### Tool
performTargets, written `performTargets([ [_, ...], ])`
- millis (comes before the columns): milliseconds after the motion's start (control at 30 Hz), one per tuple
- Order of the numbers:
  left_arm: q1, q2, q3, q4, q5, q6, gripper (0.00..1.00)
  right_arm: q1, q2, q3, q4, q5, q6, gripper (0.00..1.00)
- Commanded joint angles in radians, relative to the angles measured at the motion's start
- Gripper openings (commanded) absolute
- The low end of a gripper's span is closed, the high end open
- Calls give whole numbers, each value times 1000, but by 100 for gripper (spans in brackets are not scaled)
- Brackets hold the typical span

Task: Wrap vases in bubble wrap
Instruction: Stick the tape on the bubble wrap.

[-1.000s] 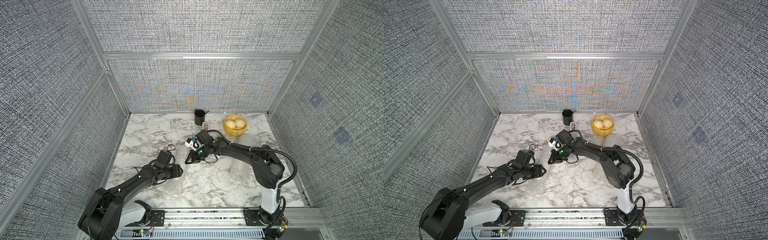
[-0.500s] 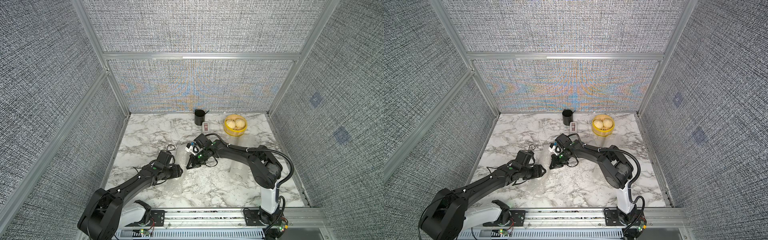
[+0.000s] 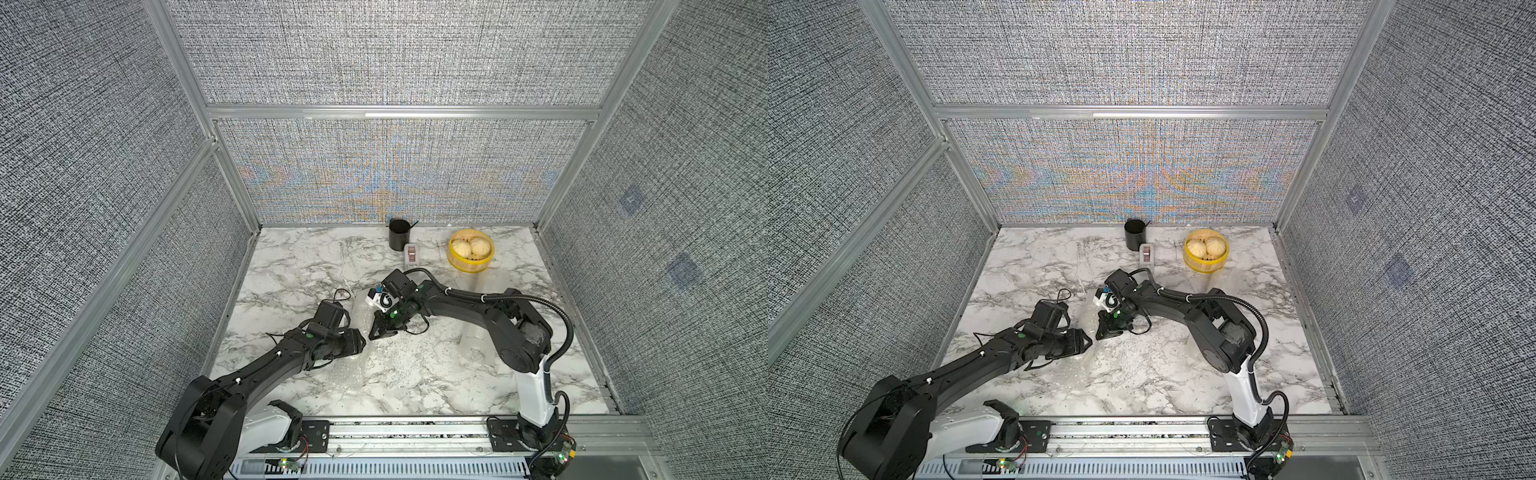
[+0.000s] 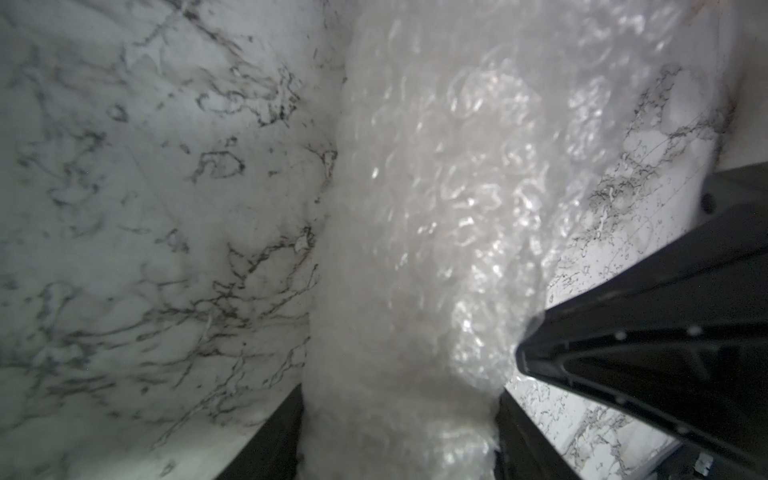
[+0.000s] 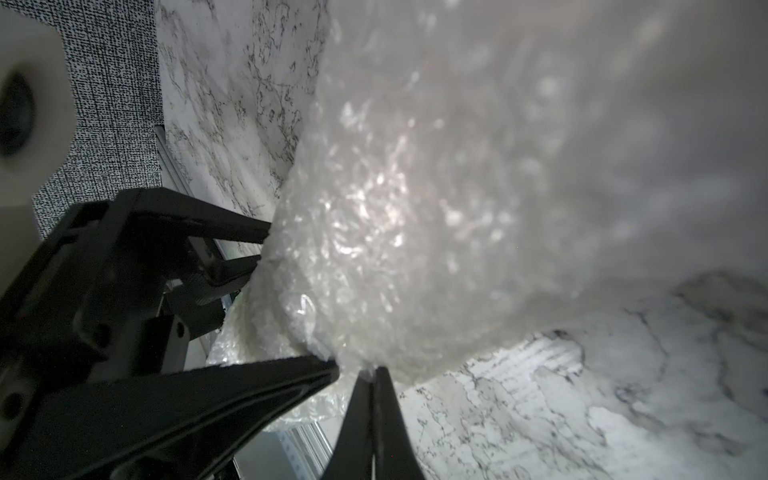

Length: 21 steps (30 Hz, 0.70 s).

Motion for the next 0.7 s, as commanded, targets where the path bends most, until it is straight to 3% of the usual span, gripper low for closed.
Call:
performTargets([
  [0, 2, 0, 1, -103, -38, 4, 65, 2, 6, 8, -5, 5, -7, 0],
  [267, 3, -20, 9, -114, -32, 7, 69, 6, 18, 20, -1, 0, -5, 0],
  [667, 3, -51, 36, -114, -26, 12, 83, 21, 33, 30, -4, 11, -5, 0],
])
